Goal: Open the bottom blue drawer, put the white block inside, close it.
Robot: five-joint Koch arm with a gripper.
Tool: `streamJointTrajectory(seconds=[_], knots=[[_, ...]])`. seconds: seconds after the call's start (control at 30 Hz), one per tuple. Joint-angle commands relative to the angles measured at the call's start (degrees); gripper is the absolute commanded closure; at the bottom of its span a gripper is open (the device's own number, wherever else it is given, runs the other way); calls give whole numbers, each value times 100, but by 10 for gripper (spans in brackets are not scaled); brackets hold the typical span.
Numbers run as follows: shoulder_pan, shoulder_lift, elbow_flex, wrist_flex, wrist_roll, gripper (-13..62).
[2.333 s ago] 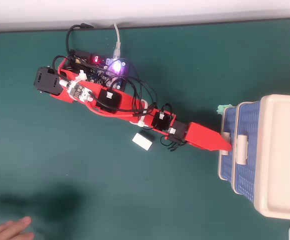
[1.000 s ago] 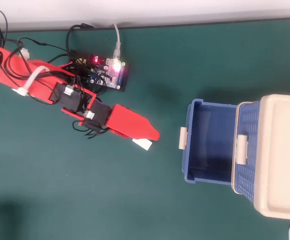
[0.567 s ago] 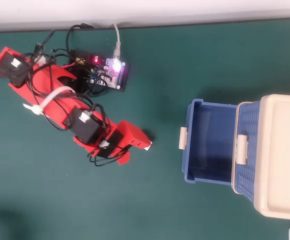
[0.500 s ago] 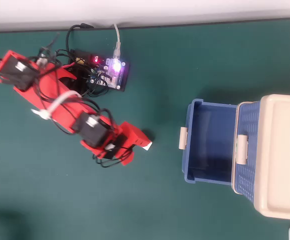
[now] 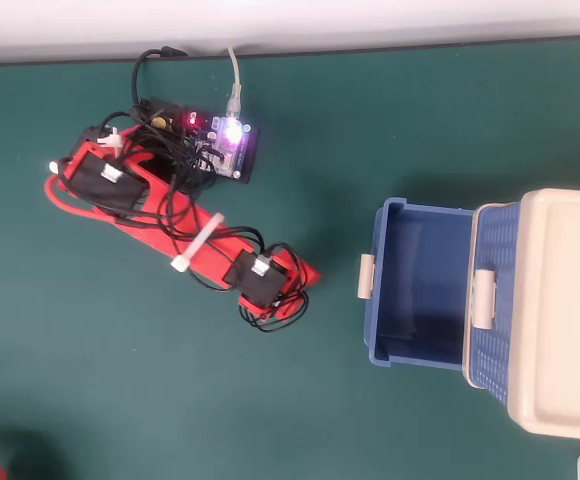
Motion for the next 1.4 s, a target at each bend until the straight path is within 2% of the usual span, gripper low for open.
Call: streamJointTrajectory(seconds=[0.0,0.27,0.43,0.5,0.57,0.67,0.87,1.0,1.07,1.17,1.27,1.37], knots=[[-62,-70,-167,-123,158,156],[-123,-308,132,-114,167,158],[-123,-272,360,-114,211,185],[-114,-255,387,-123,246,229],[-114,-79,413,-105,387,330],[-149,35,431,-53,642,573],[-132,149,431,-18,686,577],[-26,1063,316,554,844,577],[158,1714,-62,721,1371,577],[167,2083,-940,756,2698,577],[44,1723,-2153,694,3937,577],[-457,1143,-3173,677,4562,577]])
